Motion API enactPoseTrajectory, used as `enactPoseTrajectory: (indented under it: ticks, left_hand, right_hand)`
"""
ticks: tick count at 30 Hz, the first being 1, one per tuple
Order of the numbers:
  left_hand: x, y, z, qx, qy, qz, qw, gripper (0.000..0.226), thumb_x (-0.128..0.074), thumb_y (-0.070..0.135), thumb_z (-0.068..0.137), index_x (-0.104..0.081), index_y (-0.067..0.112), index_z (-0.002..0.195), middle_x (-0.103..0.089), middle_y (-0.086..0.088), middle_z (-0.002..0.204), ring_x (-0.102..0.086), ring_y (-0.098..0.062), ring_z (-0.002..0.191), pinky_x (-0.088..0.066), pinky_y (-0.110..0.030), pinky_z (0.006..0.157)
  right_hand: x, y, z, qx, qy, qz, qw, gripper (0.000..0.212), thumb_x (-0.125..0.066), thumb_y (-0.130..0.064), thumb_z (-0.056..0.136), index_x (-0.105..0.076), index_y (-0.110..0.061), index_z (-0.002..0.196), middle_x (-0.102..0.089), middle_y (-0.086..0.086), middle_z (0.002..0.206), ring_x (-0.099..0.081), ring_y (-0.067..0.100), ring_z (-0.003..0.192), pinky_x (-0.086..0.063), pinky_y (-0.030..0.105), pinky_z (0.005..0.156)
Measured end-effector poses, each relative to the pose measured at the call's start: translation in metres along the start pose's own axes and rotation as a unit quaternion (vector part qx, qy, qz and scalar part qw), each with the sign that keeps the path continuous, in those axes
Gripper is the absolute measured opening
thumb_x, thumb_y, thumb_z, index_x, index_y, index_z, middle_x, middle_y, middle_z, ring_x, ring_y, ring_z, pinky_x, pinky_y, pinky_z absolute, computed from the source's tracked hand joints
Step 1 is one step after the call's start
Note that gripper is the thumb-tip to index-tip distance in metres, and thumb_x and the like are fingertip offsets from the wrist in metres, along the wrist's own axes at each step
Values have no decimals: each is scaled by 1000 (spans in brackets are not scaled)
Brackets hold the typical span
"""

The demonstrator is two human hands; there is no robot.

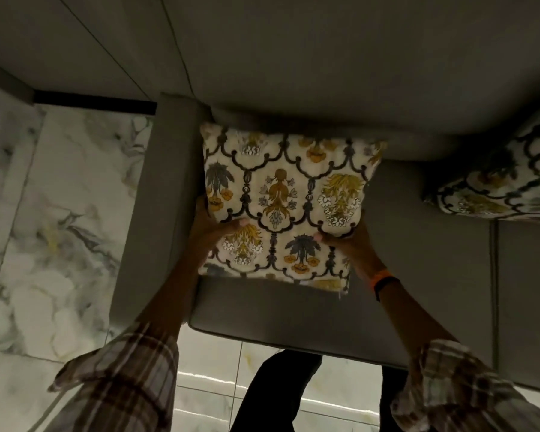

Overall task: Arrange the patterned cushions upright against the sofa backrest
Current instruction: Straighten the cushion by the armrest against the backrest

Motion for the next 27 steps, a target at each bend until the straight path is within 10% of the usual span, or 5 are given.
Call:
enactPoseTrajectory:
  ticks: [5, 13, 21, 23, 27]
  left_hand:
    - [13, 87, 20, -172, 66, 57, 981, 121, -95, 53, 51, -38, 7, 147, -54, -12, 146, -58, -5, 128, -55, -25, 100]
    - [-13, 103, 44, -201, 70, 127, 969, 106, -84, -11, 70, -13, -13, 149, -42, -21, 149, -46, -23, 133, -38, 9, 83]
    - [-12, 84, 62, -131, 78, 118, 981, 51, -85, -5, 73, -57, 8, 114, -67, -12, 107, -69, -1, 94, -59, -30, 94]
    - [-14, 81, 55, -97, 108, 134, 980, 65, -84, -2, 75, -50, 22, 124, -59, -2, 121, -63, 11, 106, -47, -42, 108]
    - [-40, 55, 32, 3, 142, 211, 967, 131, -88, 24, 73, 10, 8, 158, -8, -19, 167, -20, -41, 151, -31, -57, 119]
  right_hand:
    - [16, -62, 47, 105, 33, -14, 994, 115, -100, -9, 66, -33, -10, 159, -57, 0, 147, -59, -6, 129, -52, 30, 111]
    - [9, -65, 99, 80, 17, -53, 995, 115, -95, -9, 72, -23, 1, 161, -44, 18, 161, -43, 24, 147, -35, 41, 124]
    - [17, -3, 154, 56, 42, -39, 997, 144, -102, -51, 52, -24, -2, 163, -53, 12, 156, -51, 24, 144, -43, 42, 121]
    - [15, -37, 116, 59, 75, -82, 992, 132, -103, -26, 60, -24, 0, 162, -47, 13, 159, -46, 23, 145, -36, 29, 121]
    - [26, -43, 80, 60, 96, -158, 981, 122, -94, -9, 73, -14, -7, 165, -23, 16, 170, -25, 31, 157, -27, 44, 127]
Point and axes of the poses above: each hand's wrist, its own z-axis towards the middle knuckle, its own x-axis out of the back of the hand, y = z × x, the point moved 8 cm from there along z, towards the middle knuckle
